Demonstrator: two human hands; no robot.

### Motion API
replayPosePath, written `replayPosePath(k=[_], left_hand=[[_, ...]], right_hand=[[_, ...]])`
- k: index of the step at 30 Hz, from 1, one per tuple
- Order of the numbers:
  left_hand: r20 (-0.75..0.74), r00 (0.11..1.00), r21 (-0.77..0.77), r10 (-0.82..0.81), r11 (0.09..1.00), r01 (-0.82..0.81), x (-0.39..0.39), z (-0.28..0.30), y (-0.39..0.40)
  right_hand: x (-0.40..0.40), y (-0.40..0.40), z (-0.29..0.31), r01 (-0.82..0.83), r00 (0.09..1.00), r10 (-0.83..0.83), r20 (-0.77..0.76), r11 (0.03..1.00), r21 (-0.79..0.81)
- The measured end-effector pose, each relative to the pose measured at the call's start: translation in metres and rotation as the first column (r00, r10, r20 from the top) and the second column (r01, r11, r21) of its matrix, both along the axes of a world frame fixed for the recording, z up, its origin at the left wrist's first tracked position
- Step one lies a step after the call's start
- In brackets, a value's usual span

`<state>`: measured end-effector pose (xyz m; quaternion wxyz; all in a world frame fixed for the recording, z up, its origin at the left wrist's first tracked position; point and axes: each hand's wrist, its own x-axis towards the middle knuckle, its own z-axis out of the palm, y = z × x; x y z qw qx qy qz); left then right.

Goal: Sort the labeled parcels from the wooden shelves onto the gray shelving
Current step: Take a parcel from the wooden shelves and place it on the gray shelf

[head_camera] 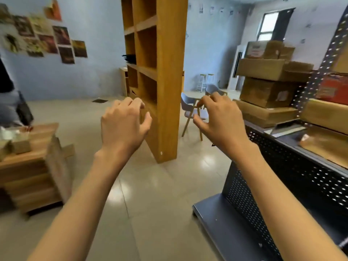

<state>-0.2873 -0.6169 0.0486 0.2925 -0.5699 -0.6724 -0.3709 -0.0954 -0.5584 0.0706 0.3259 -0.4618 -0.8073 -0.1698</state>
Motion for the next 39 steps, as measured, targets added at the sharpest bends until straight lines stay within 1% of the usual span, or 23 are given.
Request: replayPosePath(k=[6, 14, 20, 26, 30, 35, 39], left_hand=[[-0.026, 0.995, -0.032, 0.092, 0.995, -0.093, -0.103, -0.001, 0.067], [-0.031, 0.987, -0.063, 0.161, 0.985, -0.162, -0.195, -0.015, 0.170], [-0.073, 0.979, -0.069, 0.188, 0.979, -0.193, -0.253, -0.018, 0.278], [-0.089, 0.969, -0.060, 0.230, 0.970, -0.236, -0.314, 0.003, 0.398], [-0.102, 0.965, -0.042, 0.242, 0.968, -0.247, -0.359, 0.008, 0.462], [-0.115, 0.958, -0.044, 0.264, 0.962, -0.271, -0.434, -0.004, 0.532], [-0.139, 0.955, -0.039, 0.261, 0.962, -0.269, -0.509, -0.017, 0.592]], right_hand=[[-0.111, 0.086, -0.004, -0.117, 0.993, 0.115, -0.023, 0.991, -0.069], [-0.209, 0.206, -0.018, -0.173, 0.984, 0.177, 0.021, 0.978, -0.117], [-0.269, 0.316, -0.030, -0.217, 0.974, 0.223, 0.030, 0.966, -0.138], [-0.333, 0.446, -0.008, -0.243, 0.969, 0.245, 0.011, 0.965, -0.099], [-0.384, 0.514, -0.002, -0.265, 0.964, 0.267, 0.003, 0.959, -0.097], [-0.460, 0.585, -0.015, -0.303, 0.952, 0.306, 0.004, 0.945, -0.125], [-0.528, 0.641, -0.033, -0.284, 0.957, 0.290, 0.031, 0.951, -0.120]])
